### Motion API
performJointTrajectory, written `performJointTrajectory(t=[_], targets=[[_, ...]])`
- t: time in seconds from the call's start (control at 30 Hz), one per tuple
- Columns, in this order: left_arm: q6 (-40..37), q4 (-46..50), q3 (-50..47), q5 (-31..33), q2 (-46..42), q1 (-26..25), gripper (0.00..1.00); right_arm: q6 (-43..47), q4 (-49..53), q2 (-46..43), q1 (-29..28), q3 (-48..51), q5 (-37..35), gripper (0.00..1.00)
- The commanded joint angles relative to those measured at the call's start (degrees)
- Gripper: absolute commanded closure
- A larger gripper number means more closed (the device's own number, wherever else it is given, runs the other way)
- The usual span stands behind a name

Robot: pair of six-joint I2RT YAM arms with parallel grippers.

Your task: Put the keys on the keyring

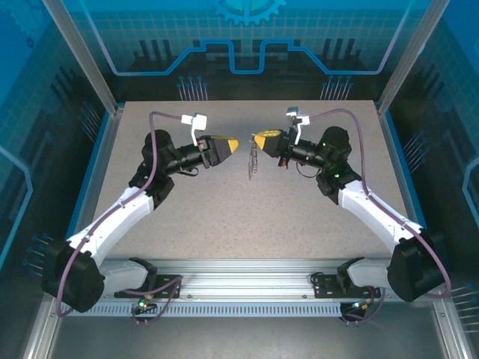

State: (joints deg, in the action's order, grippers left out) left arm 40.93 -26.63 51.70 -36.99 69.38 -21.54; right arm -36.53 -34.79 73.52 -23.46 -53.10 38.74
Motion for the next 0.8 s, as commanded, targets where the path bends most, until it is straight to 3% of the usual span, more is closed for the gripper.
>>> performJointTrajectory(t=[0.0, 0.27, 0.77], targets=[[6.41, -10.66, -1.29, 1.25, 0.40, 0.11, 0.53, -3.23, -8.98, 1.31, -1.61, -1.50, -4.03, 1.00], [12.20, -21.61, -1.34, 0.87, 5.28, -0.08, 0.55, -7.88, -16.88, 3.78, -3.26, 0.35, -9.62, 1.00], [17.19, -33.08, 1.02, 0.25, 13.80, -0.17, 0.57, -9.79, -16.62, 7.34, -3.87, -0.20, -8.86, 1.00]])
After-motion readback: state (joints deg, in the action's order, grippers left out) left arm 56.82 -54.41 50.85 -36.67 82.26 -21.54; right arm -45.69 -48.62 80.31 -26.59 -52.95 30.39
